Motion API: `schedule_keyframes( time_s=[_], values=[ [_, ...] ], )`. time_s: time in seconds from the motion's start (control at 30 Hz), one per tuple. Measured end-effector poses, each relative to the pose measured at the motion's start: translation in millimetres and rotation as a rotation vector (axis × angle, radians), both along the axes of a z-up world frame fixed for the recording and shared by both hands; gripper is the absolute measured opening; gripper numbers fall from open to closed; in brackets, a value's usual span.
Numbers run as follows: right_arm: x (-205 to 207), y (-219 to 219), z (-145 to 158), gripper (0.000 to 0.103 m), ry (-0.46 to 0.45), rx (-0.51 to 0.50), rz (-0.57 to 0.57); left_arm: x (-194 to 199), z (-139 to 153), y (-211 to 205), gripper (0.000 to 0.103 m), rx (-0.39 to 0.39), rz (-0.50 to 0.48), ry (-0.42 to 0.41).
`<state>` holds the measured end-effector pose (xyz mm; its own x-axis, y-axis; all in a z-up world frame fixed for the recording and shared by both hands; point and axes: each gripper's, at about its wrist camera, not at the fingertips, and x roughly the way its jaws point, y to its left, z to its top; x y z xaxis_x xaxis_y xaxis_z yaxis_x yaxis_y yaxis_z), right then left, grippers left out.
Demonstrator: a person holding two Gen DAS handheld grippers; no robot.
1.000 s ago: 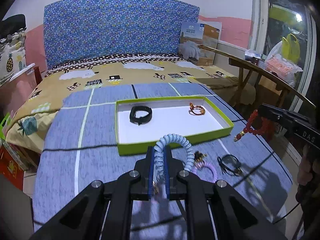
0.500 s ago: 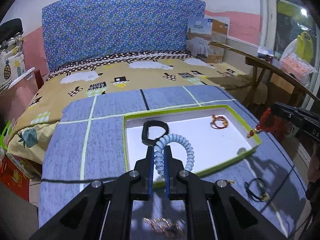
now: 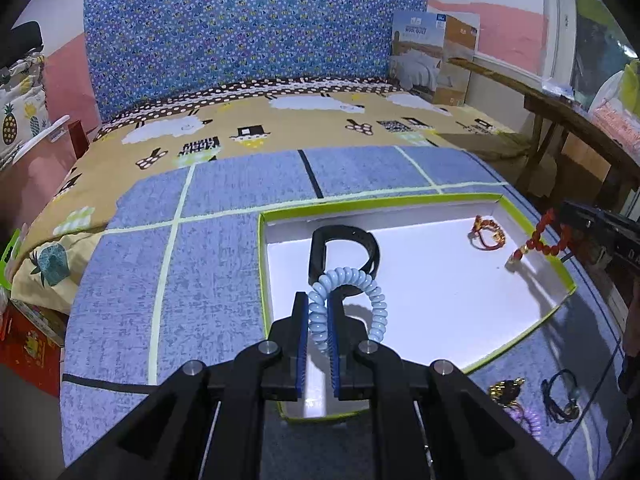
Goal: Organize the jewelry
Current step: 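Lower both held items into the green box and open both tools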
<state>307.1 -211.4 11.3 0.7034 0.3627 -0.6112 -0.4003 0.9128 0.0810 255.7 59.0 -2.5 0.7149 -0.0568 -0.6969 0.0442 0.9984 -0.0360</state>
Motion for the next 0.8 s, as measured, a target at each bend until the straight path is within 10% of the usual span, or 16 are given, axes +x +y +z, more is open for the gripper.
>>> schedule_keyframes(
  time_s=[0.63,0.8],
  values=[
    [-19,-11,-26,0.010,0.091,0.020,0.007,2,-12,1,0.011,-0.011,0.005,0.040],
    [-22,-11,-28,0.010,0.095,0.004,0.011,-7,-7,0,0.026,-0.022,-0.002,0.008]
  ],
)
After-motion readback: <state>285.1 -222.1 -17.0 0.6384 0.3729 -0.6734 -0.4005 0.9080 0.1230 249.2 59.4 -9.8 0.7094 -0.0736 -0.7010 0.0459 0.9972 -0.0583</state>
